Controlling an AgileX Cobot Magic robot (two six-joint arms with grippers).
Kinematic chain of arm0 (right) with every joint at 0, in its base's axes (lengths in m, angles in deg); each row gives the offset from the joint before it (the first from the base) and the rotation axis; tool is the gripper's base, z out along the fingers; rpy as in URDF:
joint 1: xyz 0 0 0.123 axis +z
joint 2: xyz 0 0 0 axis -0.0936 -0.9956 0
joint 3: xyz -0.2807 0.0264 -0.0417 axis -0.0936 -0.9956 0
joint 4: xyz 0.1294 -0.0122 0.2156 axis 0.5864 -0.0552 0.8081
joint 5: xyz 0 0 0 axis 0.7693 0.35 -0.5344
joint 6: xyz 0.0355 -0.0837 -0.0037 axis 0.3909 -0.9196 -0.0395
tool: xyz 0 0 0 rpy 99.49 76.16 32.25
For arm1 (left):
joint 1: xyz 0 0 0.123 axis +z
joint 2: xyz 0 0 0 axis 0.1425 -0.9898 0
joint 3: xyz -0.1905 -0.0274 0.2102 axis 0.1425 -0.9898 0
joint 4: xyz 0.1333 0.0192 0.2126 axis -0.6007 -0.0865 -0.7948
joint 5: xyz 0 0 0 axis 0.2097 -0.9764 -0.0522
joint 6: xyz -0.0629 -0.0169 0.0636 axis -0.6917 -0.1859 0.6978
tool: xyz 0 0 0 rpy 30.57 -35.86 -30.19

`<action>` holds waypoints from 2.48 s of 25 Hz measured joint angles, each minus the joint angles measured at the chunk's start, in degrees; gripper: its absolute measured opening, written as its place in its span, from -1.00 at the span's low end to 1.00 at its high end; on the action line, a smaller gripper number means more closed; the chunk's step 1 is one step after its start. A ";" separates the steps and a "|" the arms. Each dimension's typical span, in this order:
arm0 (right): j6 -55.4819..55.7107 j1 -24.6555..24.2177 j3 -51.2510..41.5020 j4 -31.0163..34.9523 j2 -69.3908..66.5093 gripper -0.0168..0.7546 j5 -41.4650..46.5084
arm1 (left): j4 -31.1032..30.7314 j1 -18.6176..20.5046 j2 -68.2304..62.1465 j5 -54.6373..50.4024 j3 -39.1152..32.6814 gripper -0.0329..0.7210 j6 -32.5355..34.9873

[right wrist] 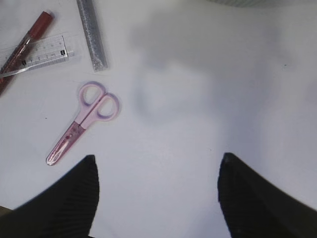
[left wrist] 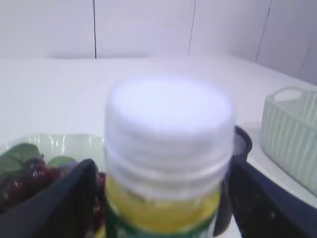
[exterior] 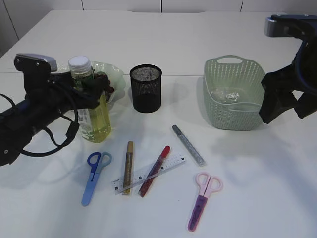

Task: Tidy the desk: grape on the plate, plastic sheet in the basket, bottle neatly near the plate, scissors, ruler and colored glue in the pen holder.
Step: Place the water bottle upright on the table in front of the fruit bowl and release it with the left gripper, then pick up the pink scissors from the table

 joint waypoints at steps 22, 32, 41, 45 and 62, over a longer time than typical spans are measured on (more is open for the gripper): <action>0.00 0.00 0.00 0.89 0.00 0.54 0.25 | -1.18 4.82 30.91 -43.93 -0.12 0.64 -3.82; 0.00 0.00 0.00 2.20 0.00 0.54 1.57 | 8.23 4.85 39.50 -86.85 -0.24 0.46 -4.53; 1.62 6.00 0.00 2.30 0.00 0.54 2.43 | 10.99 4.85 39.75 -113.08 -0.04 0.45 3.52; 5.99 13.87 0.00 1.15 0.00 0.54 -2.25 | 13.66 4.85 39.85 -116.76 0.00 0.45 4.28; 4.02 18.32 0.00 1.45 0.00 0.54 -6.12 | 15.41 4.85 39.85 -117.97 0.09 0.38 4.50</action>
